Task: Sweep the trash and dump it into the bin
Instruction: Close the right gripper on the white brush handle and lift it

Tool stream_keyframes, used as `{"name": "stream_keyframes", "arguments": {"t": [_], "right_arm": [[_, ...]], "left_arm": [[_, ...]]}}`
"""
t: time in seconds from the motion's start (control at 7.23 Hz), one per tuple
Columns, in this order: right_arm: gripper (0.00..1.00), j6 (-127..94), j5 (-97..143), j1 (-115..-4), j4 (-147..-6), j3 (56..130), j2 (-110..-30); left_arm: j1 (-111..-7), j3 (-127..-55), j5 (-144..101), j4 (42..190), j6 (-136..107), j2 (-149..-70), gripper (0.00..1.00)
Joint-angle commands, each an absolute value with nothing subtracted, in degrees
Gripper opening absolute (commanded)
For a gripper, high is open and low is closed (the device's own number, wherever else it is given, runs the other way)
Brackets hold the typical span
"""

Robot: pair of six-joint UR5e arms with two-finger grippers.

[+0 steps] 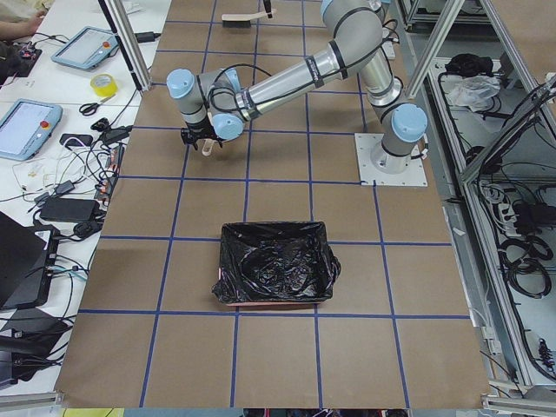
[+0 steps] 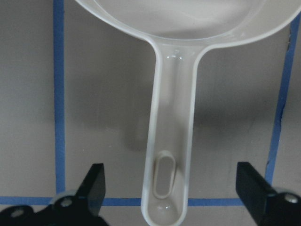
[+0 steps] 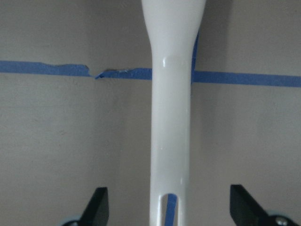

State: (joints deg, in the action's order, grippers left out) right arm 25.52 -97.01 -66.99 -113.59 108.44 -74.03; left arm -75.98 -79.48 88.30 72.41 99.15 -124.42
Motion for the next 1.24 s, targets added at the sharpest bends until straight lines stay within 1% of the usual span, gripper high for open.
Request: {"name": "stream_keyframes", "arguments": {"t": [0.0,0.14,0.28,0.41,0.55,0.69,0.97,1.11], "right_arm": [[0.84,23.39,-97.12,-66.62,-113.12,108.46,-73.83],[0.72,23.29,-97.03,-66.62,-113.12,108.37,-73.83],[0.39,23.12,-97.03,-66.62,-113.2,108.28,-73.83],[0.12,22.59,-96.77,-66.62,-113.2,108.19,-73.83],[0.02,22.59,-96.42,-66.62,-113.2,108.19,-73.83],[0.0,22.5,-96.33,-66.62,-113.2,108.19,-73.83],[0.0,22.15,-96.33,-66.62,-112.85,107.85,-73.83],[0.0,20.84,-96.42,-66.97,-112.76,107.67,-74.52]], "left_arm": [[-76.37,-80.15,88.33,72.33,98.44,-124.63,0.93],[-76.55,-79.98,88.5,72.33,97.13,-124.54,0.89],[-76.73,-79.63,88.77,72.33,96.68,-124.45,0.86],[-76.9,-80.41,88.68,72.25,97.55,-124.54,0.83],[-76.3,-80.59,88.59,72.16,97.99,-124.19,0.75],[-76.64,-80.6,88.59,72.07,98.0,-124.1,0.53],[-76.9,-80.68,88.59,72.16,97.91,-123.84,0.0],[-76.9,-80.51,88.59,72.07,98.26,-123.66,0.0]]}}
